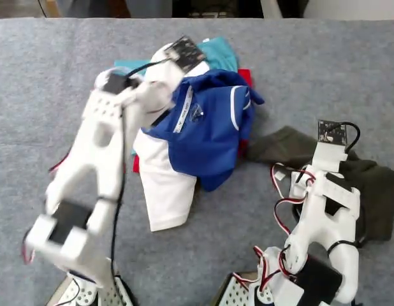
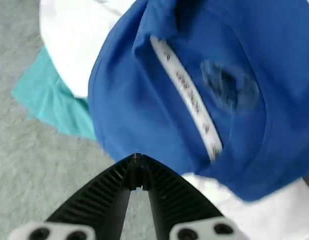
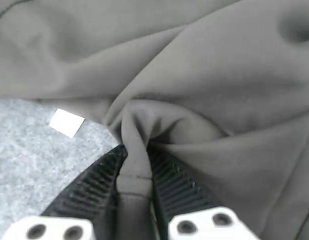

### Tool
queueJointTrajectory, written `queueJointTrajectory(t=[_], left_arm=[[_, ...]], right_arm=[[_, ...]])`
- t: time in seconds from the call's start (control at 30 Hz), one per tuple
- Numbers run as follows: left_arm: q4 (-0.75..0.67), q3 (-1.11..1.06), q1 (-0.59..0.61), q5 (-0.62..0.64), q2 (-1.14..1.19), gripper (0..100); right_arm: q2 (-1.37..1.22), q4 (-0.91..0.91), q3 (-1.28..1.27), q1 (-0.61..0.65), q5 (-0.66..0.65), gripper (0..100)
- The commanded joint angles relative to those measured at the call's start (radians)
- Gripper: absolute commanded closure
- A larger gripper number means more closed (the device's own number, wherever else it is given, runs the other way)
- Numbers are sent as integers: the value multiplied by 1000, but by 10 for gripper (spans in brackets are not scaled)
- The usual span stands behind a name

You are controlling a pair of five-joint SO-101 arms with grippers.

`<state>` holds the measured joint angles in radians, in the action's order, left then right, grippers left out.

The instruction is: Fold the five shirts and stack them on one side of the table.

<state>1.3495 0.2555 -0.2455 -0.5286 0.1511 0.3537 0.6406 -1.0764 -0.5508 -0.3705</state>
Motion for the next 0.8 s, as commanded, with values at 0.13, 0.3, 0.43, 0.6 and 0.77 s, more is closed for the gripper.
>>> queueJointTrajectory(t=[0.13, 0.3, 0.43, 0.6, 0.77], left_arm=[[150, 616, -56, 169, 391, 951], [308, 877, -58, 315, 641, 717], [365, 993, -51, 408, 824, 656], [373, 1013, -48, 402, 1016, 659], [382, 1030, -33, 402, 1054, 827]], right_arm=[[-2, -15, -1, 9, 8, 984], [-2, -15, -1, 11, 8, 984], [-2, -15, -2, 20, 8, 984], [-4, -15, -2, 28, 5, 984], [-4, -15, -2, 29, 3, 984]])
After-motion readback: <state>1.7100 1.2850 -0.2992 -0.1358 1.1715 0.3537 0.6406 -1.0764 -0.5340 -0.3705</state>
